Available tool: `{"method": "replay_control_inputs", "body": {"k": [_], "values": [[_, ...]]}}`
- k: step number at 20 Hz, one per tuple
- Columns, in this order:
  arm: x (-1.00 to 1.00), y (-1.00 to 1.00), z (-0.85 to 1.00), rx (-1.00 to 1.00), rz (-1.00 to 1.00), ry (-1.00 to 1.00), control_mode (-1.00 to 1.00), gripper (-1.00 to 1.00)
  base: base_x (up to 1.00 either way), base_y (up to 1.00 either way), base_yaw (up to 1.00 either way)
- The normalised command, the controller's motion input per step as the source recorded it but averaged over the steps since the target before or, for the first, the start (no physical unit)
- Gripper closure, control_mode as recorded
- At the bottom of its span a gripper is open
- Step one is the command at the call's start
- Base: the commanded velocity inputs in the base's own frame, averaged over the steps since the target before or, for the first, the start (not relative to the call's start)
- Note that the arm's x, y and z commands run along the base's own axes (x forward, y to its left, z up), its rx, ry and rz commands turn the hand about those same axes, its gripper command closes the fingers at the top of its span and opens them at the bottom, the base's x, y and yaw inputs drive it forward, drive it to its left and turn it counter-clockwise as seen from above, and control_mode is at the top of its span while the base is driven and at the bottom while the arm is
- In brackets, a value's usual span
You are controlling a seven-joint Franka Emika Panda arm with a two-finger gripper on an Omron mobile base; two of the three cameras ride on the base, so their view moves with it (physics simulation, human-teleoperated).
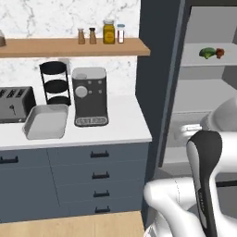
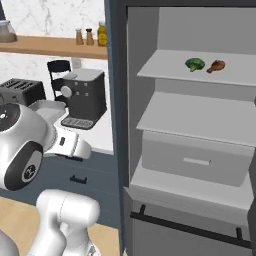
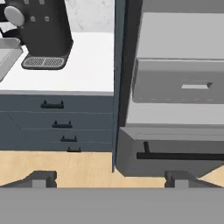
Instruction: Place one broccoli and one chicken drumstick in each tupperware on the nearby counter, to pack two identical lunches.
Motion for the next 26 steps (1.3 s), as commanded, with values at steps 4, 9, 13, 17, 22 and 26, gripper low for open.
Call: {"method": "replay_control_inputs", "body": {"k": [4, 9, 13, 17, 22, 26], "values": [[0.00, 0.00, 0.00, 0.00, 0.00, 0.00, 1.00, -1.00, 0.00, -0.84, 0.00], [0.00, 0.00, 0.00, 0.00, 0.00, 0.00, 1.00, -1.00, 0.00, -0.69, 0.00], [0.00, 0.00, 0.00, 0.00, 0.00, 0.00, 1.00, -1.00, 0.01, -0.32, -0.05], [0.00, 0.00, 0.00, 0.00, 0.00, 0.00, 1.00, -1.00, 0.14, -0.02, -0.10], [0.00, 0.00, 0.00, 0.00, 0.00, 0.00, 1.00, -1.00, 0.06, -0.31, -0.09], [0.00, 0.00, 0.00, 0.00, 0.00, 0.00, 1.00, -1.00, 0.01, -0.40, -0.10]]}}
